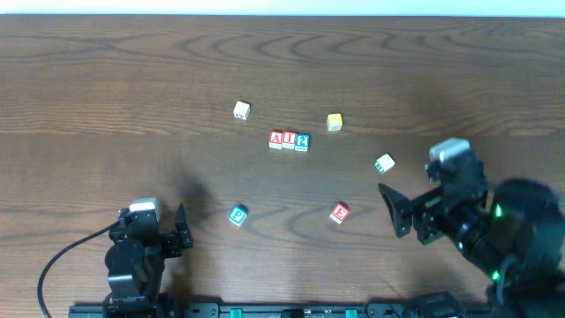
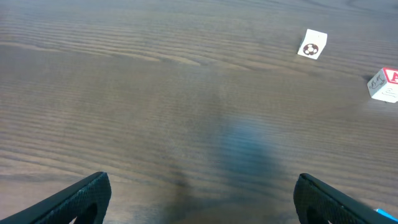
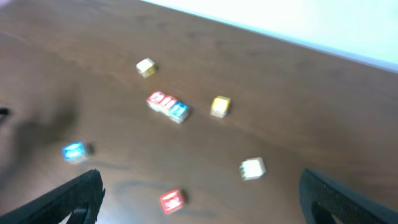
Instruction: Spell out Ai2
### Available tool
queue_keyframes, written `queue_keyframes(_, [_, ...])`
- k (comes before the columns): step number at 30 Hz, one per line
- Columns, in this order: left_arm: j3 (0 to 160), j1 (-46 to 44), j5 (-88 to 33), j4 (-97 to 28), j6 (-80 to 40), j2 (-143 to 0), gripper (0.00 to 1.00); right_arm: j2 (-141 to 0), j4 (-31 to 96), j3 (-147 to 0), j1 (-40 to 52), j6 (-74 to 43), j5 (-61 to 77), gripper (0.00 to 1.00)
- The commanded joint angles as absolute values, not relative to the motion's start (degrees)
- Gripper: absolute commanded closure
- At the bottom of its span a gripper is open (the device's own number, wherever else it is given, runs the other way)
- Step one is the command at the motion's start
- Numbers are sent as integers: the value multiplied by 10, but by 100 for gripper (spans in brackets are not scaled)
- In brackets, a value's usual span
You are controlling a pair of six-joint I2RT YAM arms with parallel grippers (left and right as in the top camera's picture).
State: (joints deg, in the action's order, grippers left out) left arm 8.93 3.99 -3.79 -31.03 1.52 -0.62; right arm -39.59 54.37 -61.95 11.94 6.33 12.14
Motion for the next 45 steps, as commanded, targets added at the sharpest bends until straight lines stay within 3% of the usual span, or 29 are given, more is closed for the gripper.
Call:
queue_keyframes(1, [83,42,-29,-308,13,-2,5,-333,499,-520,97,169,107,1])
queue_keyframes(9, [83,42,-29,-308,13,-2,5,-163,424,-270,70,170,107,1])
queue_keyframes(16, [83,42,-29,-308,13,-2,5,-49,427,-153,70,168,108,1])
queue_keyframes(23, [83,42,-29,-308,13,-2,5,-13,433,-95,71,168,103,1])
queue_keyframes(45, [83,42,-29,-308,13,-2,5,-3,426,-95,70,168,101,1])
